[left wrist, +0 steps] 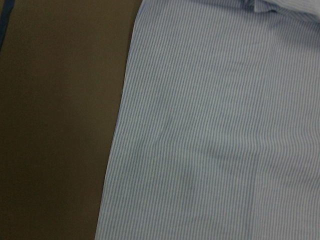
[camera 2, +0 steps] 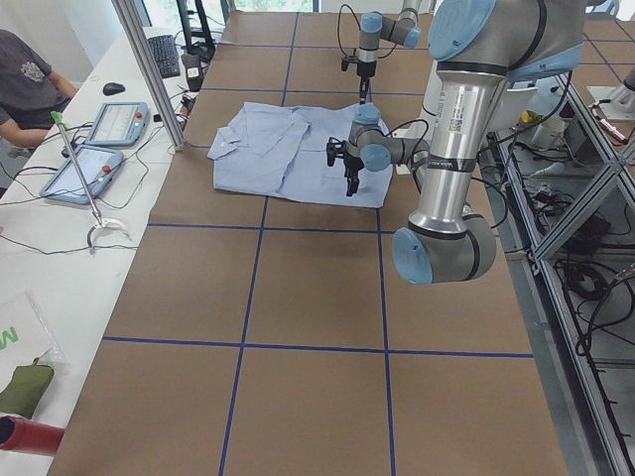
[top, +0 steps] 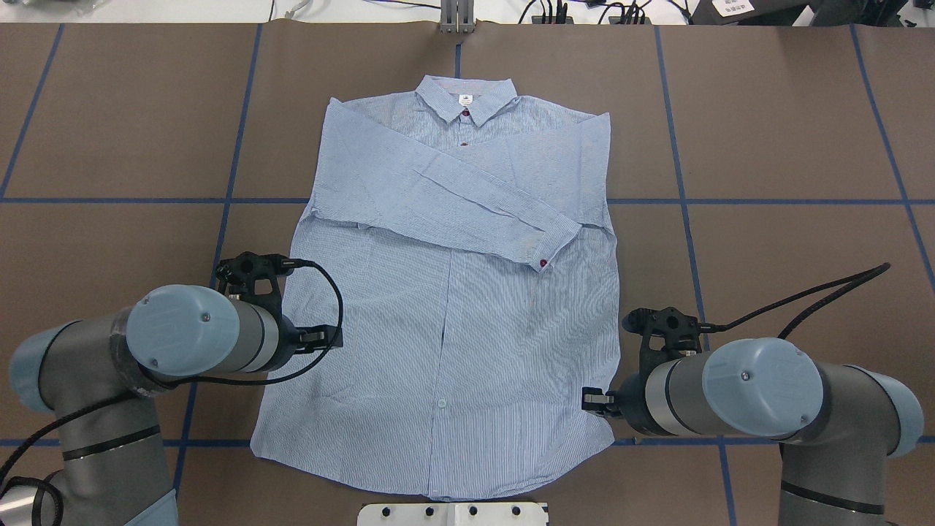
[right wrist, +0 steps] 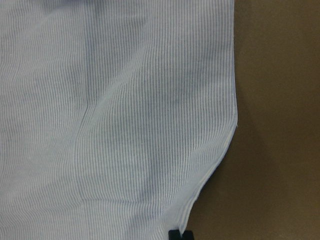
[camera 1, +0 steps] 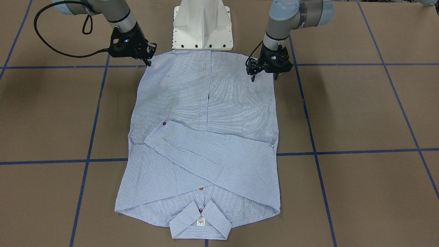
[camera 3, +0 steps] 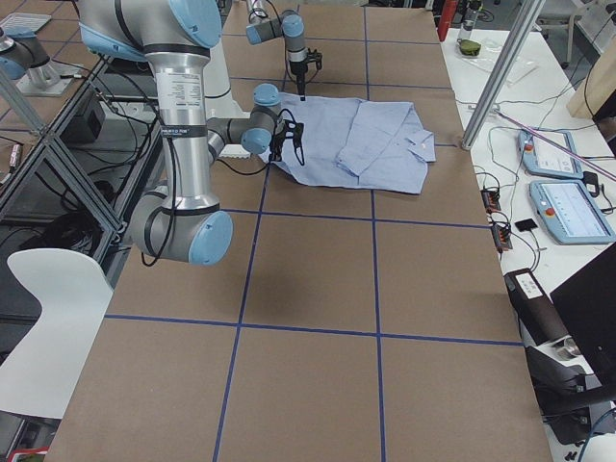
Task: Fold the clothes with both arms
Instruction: 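Move both grippers down to the hem corners nearest the robot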
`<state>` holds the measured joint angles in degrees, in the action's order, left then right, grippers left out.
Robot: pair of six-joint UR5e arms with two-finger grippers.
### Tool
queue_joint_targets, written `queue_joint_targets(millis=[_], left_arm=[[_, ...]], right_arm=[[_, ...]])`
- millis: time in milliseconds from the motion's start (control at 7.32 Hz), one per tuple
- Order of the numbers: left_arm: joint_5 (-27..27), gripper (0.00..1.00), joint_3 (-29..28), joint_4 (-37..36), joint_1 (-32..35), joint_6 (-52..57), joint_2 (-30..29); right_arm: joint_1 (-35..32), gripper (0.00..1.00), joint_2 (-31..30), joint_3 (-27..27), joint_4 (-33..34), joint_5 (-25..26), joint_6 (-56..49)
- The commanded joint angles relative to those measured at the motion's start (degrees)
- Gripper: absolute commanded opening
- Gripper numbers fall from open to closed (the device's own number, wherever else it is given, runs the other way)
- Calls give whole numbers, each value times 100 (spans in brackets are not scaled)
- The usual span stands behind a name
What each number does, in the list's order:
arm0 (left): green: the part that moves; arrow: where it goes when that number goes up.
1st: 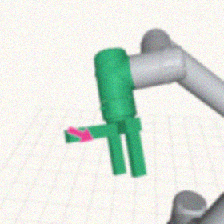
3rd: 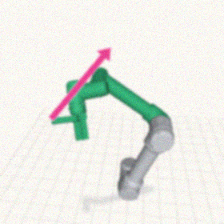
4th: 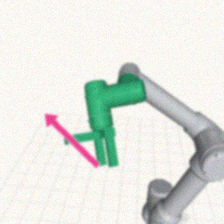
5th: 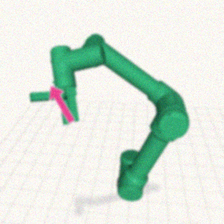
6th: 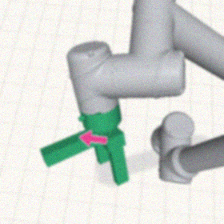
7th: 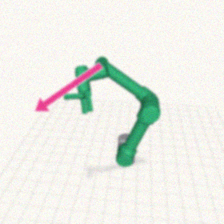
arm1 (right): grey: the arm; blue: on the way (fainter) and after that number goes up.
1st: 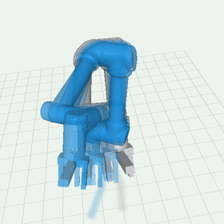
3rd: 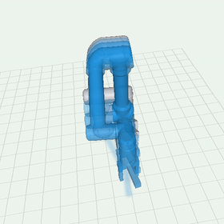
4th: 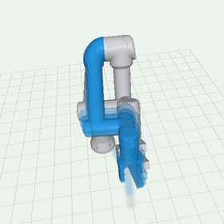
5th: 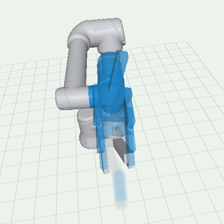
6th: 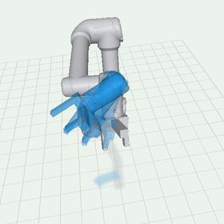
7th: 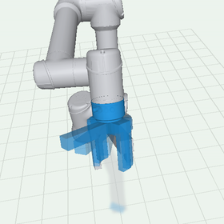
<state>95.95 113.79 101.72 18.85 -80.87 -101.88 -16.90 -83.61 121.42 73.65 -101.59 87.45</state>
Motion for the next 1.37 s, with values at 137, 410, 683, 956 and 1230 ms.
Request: queue_joint_targets(millis=[137, 410, 683, 956, 1230], left_arm=[[-59, 94, 135, 1209, -92, 45, 915], [-51, 94, 135, 1157, -311, -25, 907], [-42, 94, 135, 913, -391, -34, 846], [-42, 93, 135, 464, -391, -34, 522], [-33, 92, 117, 454, -391, -25, 520]], right_arm=[[-6, 0, 29, 22, 0, -10, 0], [-24, 0, 29, 22, 0, -19, 0], [-41, 0, 29, 22, 0, -19, 0], [-59, 0, 29, 22, 0, -19, 0], [-76, 0, 29, 22, 9, -28, 0]])
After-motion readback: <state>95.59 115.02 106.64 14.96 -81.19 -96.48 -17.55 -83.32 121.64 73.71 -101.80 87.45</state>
